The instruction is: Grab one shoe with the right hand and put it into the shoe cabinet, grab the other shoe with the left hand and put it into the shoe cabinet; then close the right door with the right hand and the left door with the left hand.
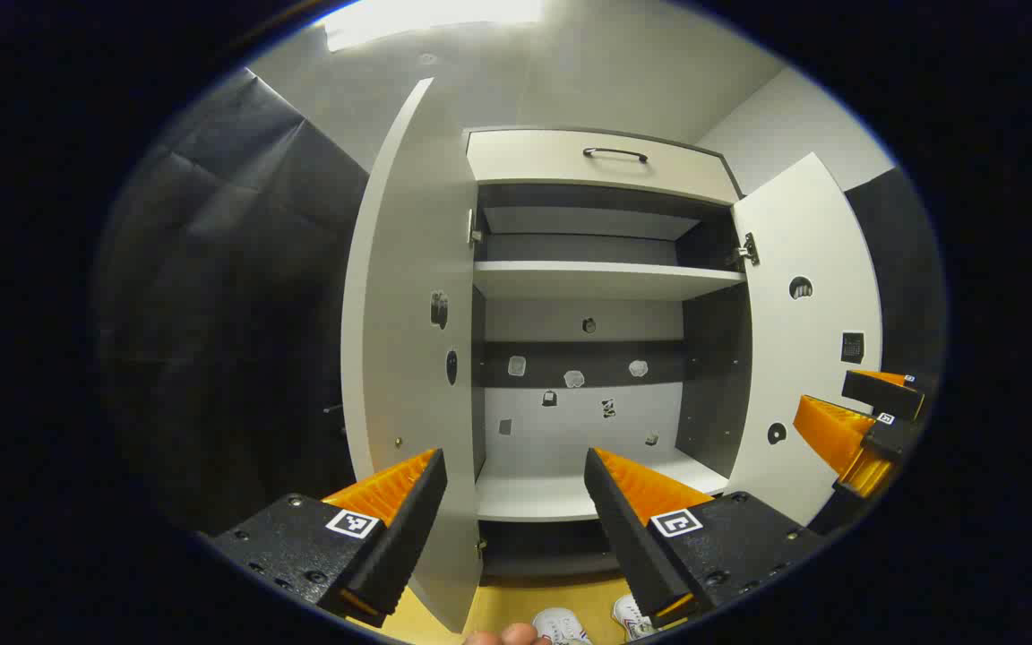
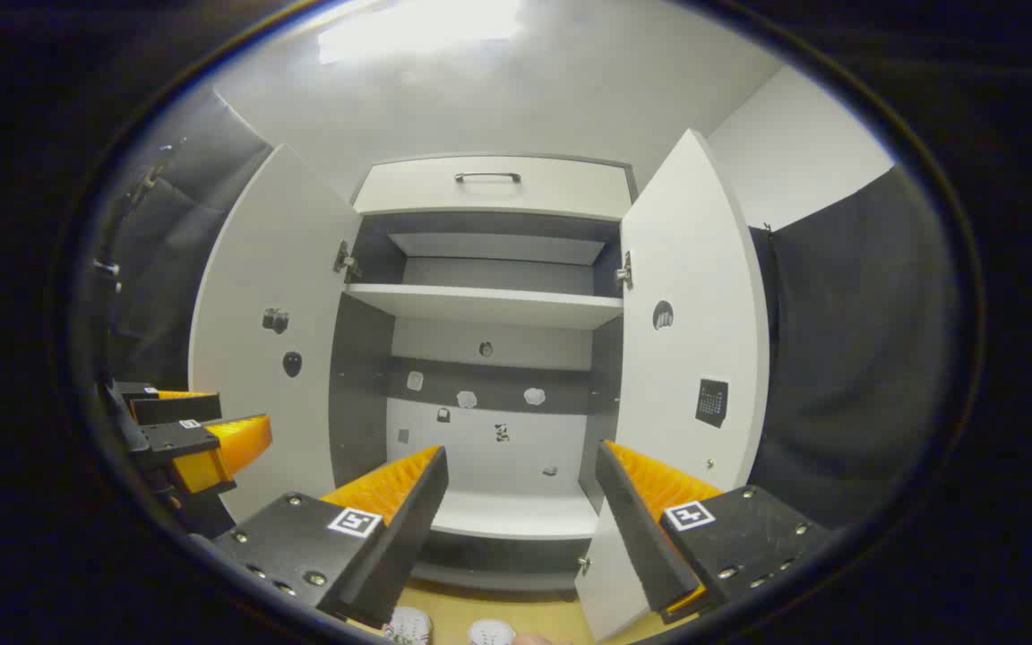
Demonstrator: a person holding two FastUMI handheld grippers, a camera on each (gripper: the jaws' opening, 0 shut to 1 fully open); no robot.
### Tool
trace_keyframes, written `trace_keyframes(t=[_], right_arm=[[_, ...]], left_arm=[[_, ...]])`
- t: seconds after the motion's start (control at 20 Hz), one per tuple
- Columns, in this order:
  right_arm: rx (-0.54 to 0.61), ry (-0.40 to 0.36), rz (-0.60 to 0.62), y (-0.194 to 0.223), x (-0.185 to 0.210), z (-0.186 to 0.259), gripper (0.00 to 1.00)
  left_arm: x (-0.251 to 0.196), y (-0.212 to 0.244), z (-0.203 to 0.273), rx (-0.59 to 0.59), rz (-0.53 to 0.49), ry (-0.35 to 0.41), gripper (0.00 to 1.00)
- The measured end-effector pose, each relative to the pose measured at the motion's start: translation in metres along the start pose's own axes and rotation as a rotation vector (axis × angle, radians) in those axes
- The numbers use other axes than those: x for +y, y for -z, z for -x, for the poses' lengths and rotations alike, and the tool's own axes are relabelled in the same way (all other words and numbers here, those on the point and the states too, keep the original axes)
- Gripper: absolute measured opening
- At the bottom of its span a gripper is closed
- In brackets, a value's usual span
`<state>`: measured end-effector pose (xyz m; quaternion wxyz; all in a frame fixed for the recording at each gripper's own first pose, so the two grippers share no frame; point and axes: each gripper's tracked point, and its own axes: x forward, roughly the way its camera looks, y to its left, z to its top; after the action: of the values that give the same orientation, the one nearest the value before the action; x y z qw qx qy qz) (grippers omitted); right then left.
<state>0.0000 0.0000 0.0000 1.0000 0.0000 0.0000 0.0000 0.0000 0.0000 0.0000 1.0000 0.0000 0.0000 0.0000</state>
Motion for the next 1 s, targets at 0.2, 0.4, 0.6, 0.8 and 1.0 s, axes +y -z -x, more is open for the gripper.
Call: trace_keyframes(t=[0.2, 0.4, 0.6, 0.8, 1.0], right_arm=[[-0.006, 0.016, 0.000, 0.000, -0.003, -0.001, 0.99], [0.000, 0.022, -0.013, 0.002, -0.004, 0.001, 0.94], [-0.013, 0.020, -0.019, -0.001, -0.004, 0.004, 0.99], [-0.010, 0.028, -0.015, 0.001, -0.004, 0.010, 0.94], [-0.003, 0.030, -0.019, 0.004, -0.006, 0.010, 0.94]], left_arm=[[-0.002, -0.008, -0.001, -0.031, -0.013, 0.000, 0.94], [-0.003, -0.016, 0.001, -0.058, -0.017, 0.006, 0.95], [-0.002, -0.018, 0.004, -0.064, -0.021, 0.001, 0.94], [-0.004, -0.013, 0.008, -0.044, -0.024, 0.007, 0.94], [-0.003, -0.012, 0.010, -0.038, -0.044, -0.001, 0.94]])
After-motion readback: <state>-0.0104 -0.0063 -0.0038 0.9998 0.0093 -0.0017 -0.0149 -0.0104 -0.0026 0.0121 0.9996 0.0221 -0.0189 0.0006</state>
